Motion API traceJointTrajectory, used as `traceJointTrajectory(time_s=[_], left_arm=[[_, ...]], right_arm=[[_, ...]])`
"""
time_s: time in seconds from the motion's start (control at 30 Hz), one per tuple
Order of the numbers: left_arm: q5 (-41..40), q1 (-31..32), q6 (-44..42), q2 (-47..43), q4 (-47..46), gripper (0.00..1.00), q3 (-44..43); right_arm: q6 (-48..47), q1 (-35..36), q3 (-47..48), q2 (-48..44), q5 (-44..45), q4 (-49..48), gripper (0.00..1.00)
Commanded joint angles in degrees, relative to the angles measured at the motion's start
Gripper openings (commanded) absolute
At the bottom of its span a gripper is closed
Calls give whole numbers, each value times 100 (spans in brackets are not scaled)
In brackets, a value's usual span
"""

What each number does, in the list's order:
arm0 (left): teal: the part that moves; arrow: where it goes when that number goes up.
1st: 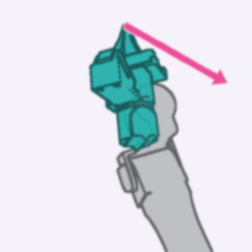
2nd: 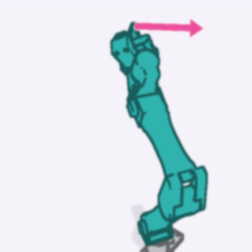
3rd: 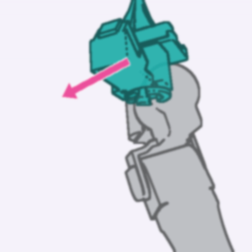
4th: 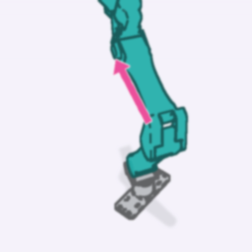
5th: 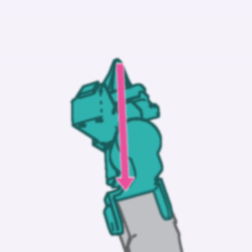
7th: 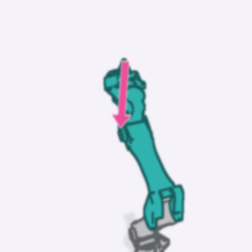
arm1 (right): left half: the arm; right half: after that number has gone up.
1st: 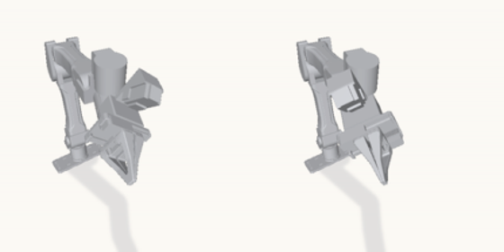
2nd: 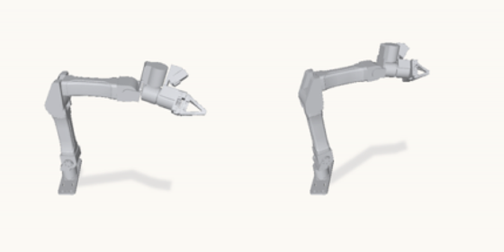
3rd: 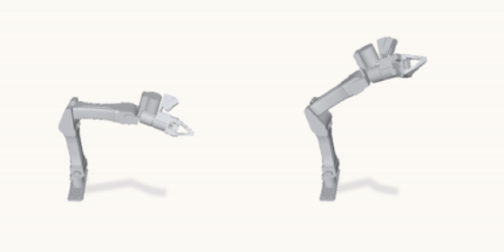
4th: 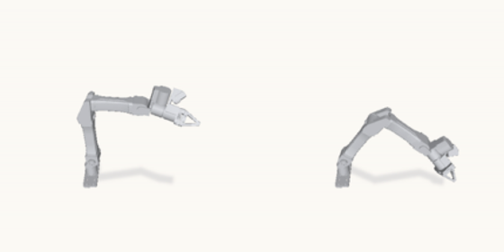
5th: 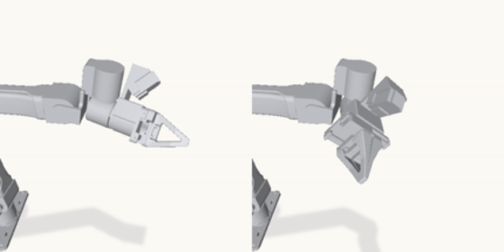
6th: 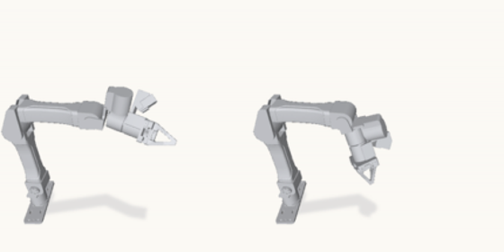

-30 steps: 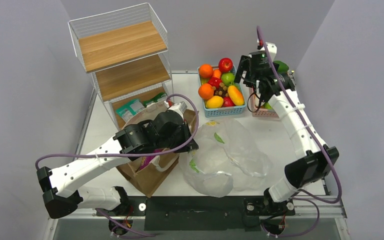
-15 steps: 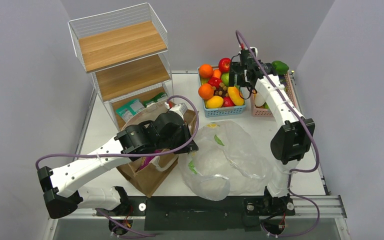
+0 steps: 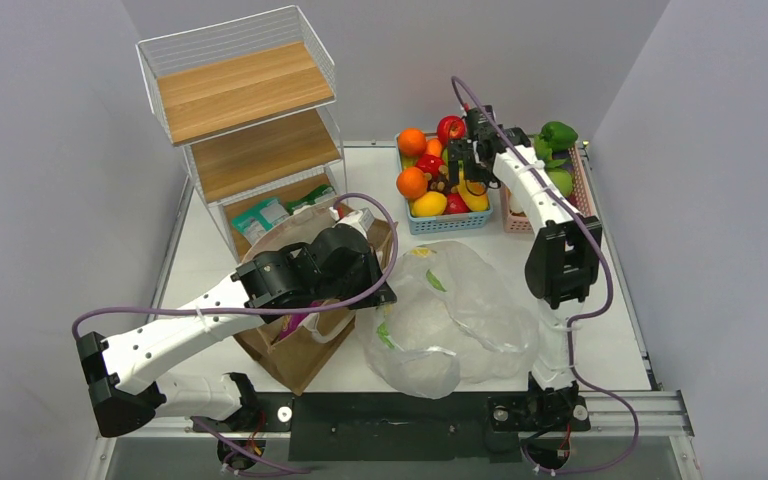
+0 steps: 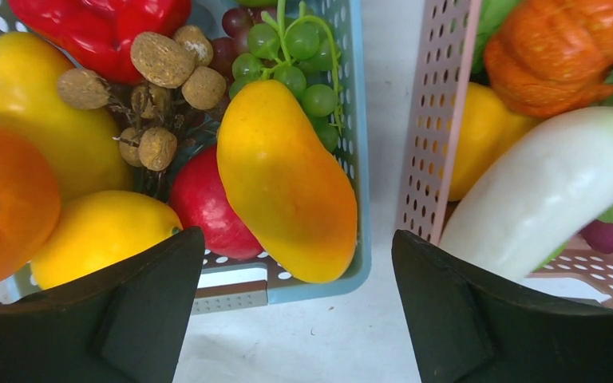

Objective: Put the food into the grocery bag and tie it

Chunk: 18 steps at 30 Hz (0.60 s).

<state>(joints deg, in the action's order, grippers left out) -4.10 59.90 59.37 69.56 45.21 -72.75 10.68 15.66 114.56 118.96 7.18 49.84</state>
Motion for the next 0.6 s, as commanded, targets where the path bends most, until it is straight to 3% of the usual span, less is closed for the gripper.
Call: traceJointTrajectory(time_s=[0.0, 0.57], left_arm=[[-85, -5, 39, -44, -184, 0, -80], [-167, 4, 196, -183, -216, 0, 75]], right_arm=[[-101, 66, 265, 173, -49, -50, 83], [-124, 129, 377, 707, 336, -107, 75]])
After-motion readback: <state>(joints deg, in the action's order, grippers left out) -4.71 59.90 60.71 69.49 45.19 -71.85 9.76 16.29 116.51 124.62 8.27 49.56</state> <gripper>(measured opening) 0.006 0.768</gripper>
